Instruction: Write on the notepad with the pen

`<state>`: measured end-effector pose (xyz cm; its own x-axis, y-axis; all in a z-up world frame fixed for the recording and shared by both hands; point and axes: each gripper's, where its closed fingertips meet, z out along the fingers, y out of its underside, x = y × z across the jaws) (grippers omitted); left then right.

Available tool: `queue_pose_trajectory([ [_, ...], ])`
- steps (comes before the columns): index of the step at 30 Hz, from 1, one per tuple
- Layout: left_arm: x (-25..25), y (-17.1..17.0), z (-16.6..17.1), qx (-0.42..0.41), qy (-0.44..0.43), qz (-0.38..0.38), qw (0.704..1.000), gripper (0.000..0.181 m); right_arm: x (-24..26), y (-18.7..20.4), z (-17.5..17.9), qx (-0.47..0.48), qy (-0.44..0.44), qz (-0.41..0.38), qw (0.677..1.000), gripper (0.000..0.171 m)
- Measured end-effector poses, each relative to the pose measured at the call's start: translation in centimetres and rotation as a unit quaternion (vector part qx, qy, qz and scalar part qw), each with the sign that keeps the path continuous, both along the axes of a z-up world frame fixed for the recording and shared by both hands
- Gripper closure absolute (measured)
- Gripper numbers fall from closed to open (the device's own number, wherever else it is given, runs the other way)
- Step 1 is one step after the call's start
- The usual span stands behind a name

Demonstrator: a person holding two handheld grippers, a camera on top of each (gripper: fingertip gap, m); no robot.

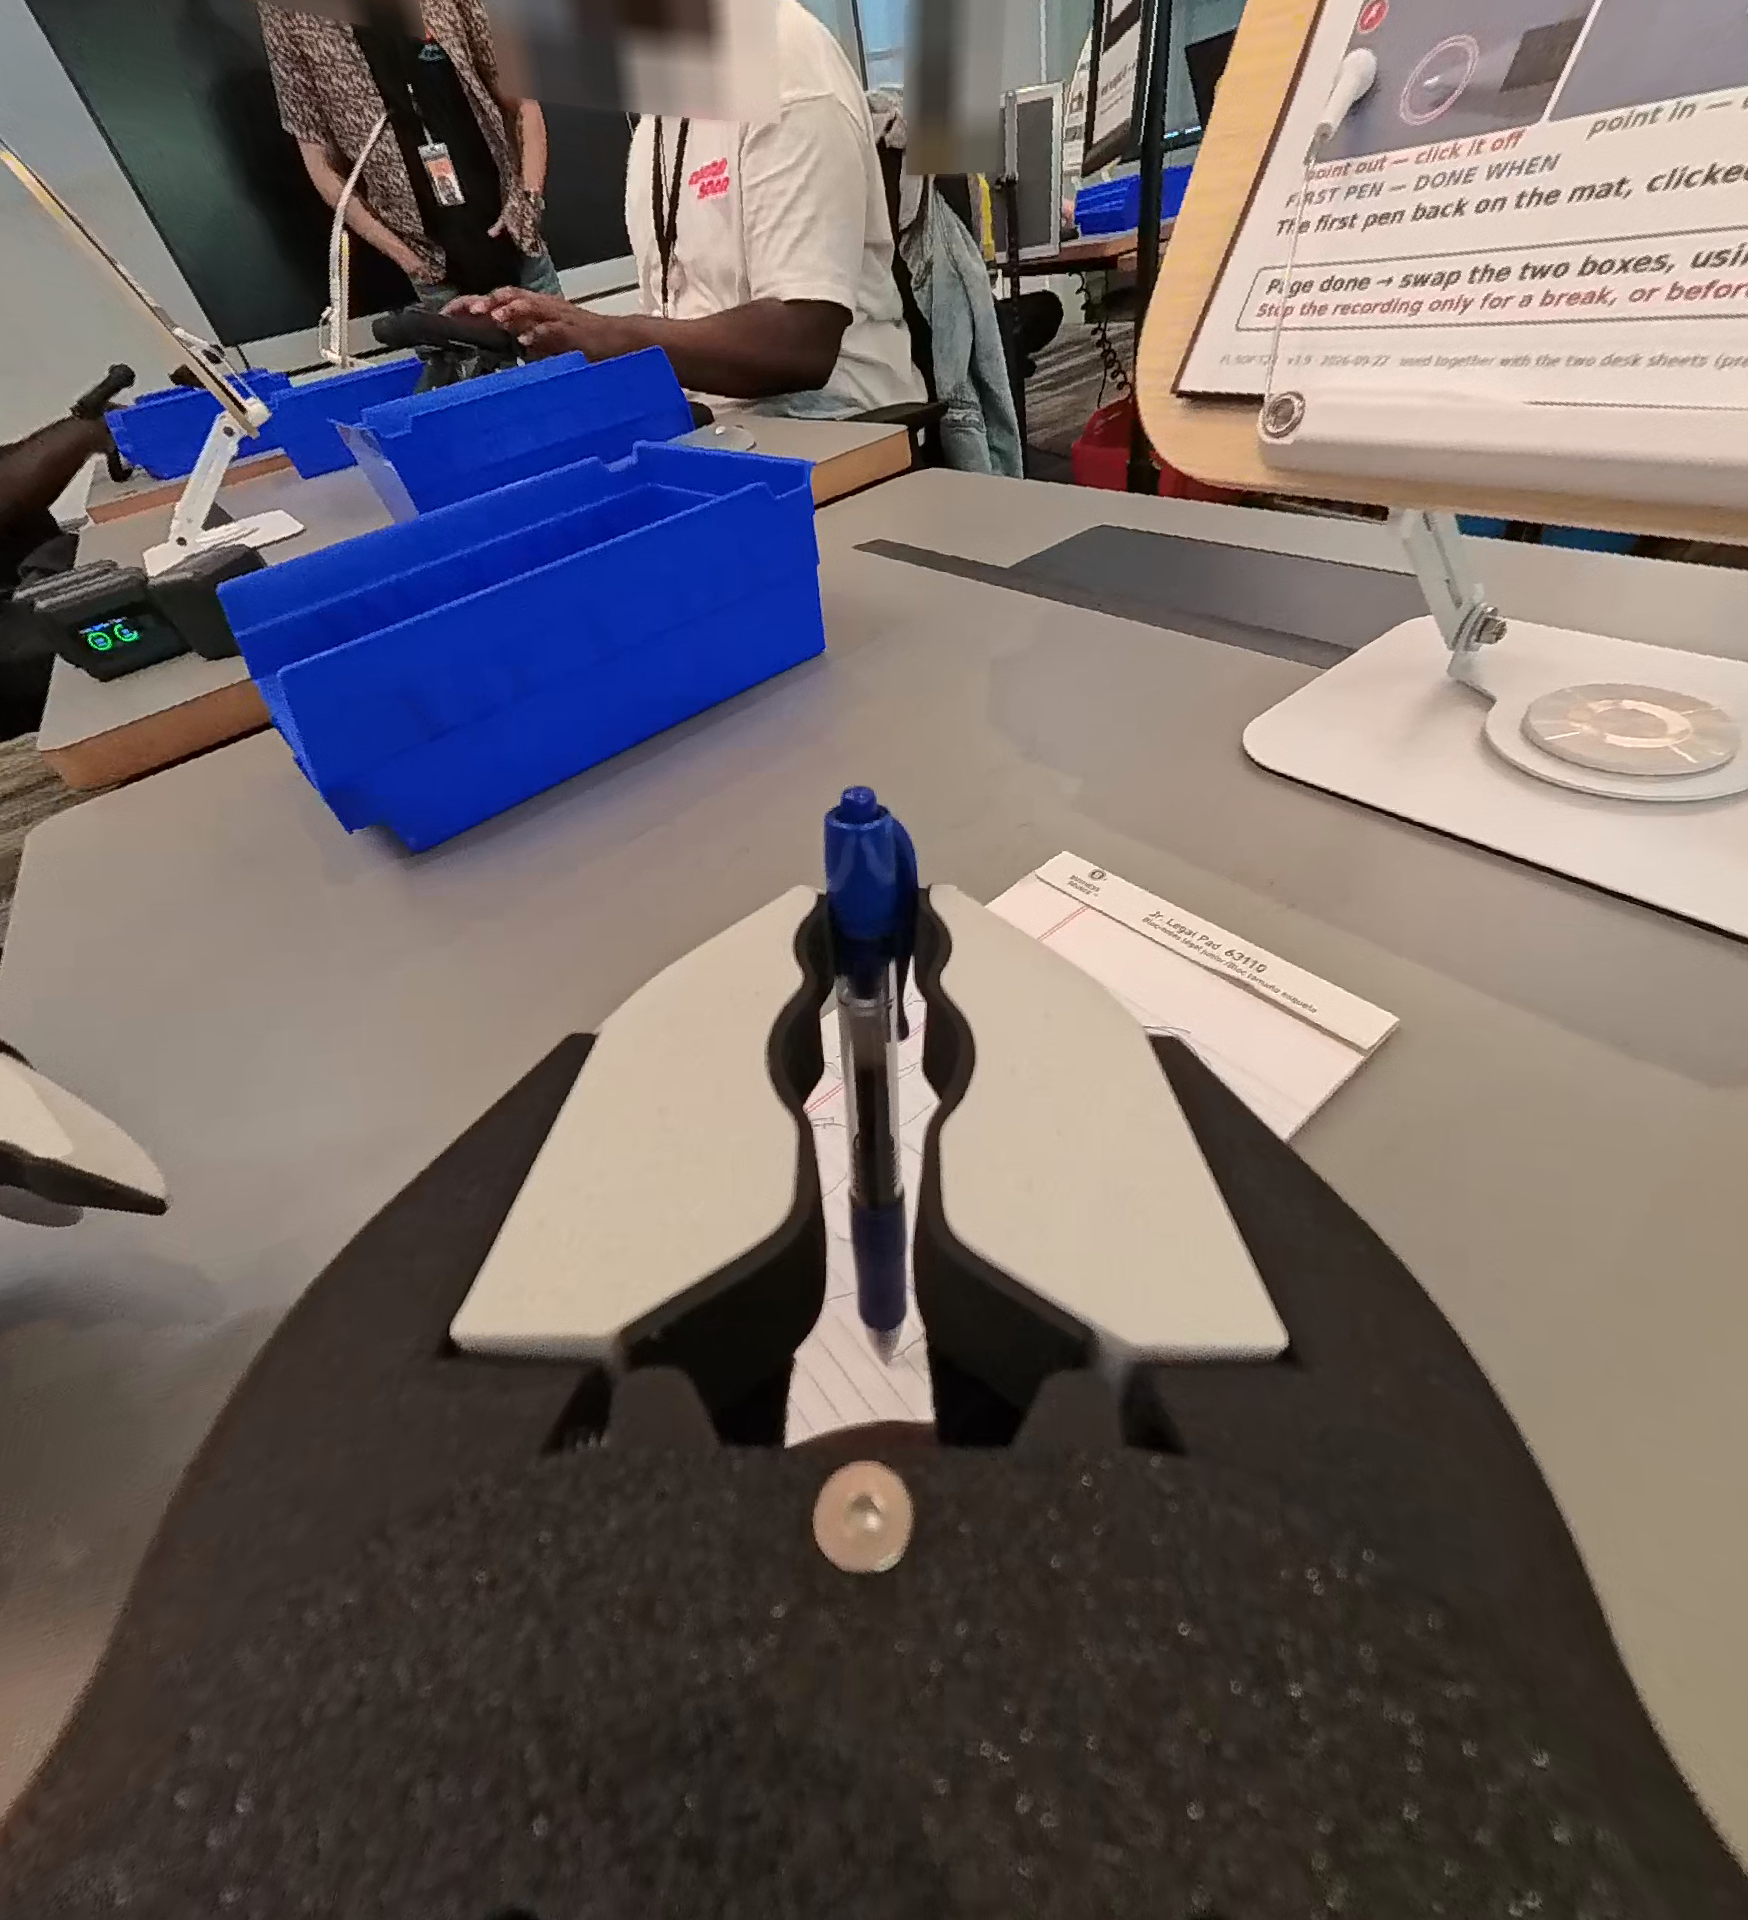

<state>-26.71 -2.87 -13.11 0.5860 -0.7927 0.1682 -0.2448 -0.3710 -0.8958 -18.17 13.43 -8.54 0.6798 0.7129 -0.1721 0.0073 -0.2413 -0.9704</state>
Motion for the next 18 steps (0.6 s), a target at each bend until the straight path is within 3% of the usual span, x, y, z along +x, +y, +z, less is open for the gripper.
queue_pose_trajectory([
  [18, 0.3, -0.2, 0.1, 0.003, 0.001, -0.004, 1.000, 0.122, 0.2, -0.9, 0.7, 0.007, 0.017, -0.003, 1.000, 0.157],
])
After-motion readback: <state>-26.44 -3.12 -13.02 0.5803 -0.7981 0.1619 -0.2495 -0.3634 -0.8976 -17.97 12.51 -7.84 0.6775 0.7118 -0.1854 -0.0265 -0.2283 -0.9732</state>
